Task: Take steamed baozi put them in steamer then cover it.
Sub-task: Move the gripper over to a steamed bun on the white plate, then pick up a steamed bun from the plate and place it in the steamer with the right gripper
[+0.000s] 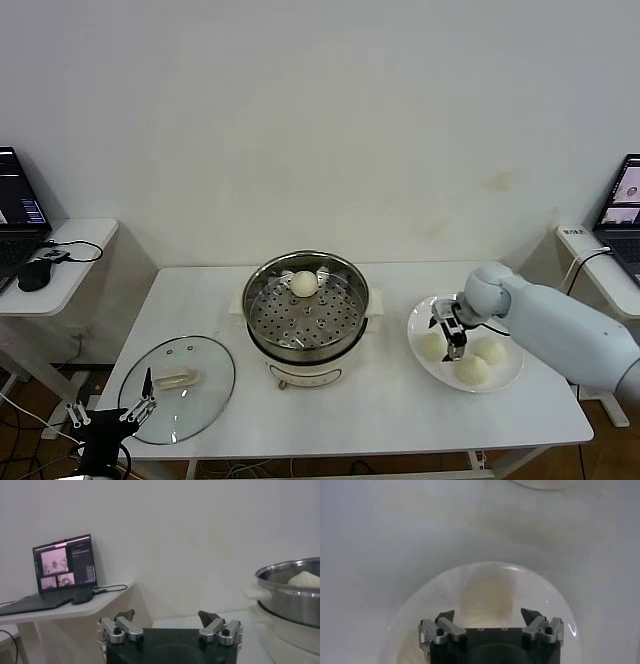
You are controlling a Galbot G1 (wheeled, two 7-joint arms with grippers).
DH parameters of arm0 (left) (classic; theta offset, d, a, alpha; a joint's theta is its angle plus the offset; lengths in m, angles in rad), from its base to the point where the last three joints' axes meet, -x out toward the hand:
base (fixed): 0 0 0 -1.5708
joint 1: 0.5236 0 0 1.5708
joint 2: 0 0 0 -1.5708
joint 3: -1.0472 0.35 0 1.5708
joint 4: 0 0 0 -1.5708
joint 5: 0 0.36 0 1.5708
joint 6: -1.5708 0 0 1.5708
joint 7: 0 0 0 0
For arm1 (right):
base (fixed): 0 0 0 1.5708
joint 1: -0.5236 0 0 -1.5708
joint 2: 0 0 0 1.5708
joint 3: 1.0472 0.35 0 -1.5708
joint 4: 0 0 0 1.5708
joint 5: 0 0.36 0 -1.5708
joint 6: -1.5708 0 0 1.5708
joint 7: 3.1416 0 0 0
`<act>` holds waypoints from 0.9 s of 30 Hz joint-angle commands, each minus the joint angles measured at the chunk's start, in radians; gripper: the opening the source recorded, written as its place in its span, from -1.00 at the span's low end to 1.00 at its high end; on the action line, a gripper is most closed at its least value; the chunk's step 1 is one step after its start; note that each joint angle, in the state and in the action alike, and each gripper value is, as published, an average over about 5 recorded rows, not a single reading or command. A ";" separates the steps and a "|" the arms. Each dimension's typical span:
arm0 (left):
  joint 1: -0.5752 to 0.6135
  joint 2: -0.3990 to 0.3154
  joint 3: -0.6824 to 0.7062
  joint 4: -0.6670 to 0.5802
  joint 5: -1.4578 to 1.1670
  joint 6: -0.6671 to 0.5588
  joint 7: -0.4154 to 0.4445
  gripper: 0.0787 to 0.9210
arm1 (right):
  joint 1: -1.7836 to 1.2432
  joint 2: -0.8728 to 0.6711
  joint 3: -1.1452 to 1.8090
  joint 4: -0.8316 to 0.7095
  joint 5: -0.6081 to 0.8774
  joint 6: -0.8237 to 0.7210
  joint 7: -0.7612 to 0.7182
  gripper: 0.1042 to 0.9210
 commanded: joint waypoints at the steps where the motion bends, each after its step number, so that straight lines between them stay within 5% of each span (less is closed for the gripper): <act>1: 0.000 0.000 0.001 0.002 0.000 0.000 0.000 0.77 | -0.025 0.035 0.020 -0.039 -0.029 -0.009 0.007 0.68; 10: 0.002 -0.003 0.002 0.001 0.000 -0.001 -0.001 0.77 | 0.002 0.014 0.015 -0.017 -0.016 -0.010 -0.011 0.34; 27: -0.003 0.003 0.004 -0.025 -0.006 0.001 0.000 0.77 | 0.550 -0.101 -0.264 0.212 0.327 -0.112 -0.035 0.32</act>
